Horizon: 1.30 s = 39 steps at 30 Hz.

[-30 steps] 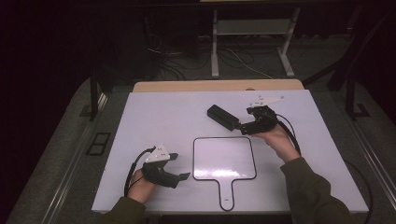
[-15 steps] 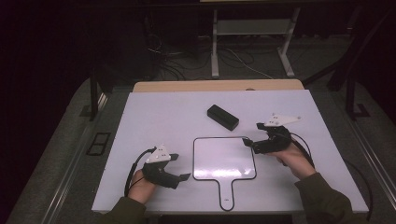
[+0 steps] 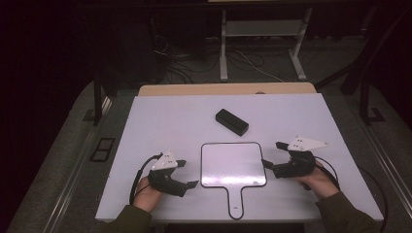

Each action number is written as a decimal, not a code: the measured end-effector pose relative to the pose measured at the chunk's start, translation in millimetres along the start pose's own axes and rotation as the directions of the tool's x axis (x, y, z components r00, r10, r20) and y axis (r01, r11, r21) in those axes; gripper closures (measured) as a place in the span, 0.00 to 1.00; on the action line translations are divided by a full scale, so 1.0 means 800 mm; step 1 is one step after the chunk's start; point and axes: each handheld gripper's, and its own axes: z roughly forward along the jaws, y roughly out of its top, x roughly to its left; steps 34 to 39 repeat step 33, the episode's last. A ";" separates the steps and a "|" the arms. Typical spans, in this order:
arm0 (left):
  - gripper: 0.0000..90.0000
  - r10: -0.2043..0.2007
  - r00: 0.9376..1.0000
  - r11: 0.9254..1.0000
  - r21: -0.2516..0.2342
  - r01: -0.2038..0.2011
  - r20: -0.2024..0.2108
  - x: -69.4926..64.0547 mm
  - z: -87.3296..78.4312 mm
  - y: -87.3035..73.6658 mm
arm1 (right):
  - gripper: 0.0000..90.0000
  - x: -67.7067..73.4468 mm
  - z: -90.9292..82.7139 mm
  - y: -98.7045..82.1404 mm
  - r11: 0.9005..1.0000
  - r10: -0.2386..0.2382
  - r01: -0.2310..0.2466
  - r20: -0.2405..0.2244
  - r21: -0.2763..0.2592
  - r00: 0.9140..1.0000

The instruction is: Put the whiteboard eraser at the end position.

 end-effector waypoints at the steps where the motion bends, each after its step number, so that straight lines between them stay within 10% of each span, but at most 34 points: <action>1: 0.15 0.005 1.000 1.000 0.000 -0.005 0.000 0.000 0.000 0.000 | 0.14 0.000 -0.003 -0.003 1.000 -0.002 0.002 -0.001 -0.003 1.000; 39: 0.15 0.012 1.000 1.000 0.017 -0.012 -0.003 0.002 -0.002 -0.001 | 0.14 -0.010 -0.051 -0.064 0.995 0.101 -0.102 0.046 0.020 0.994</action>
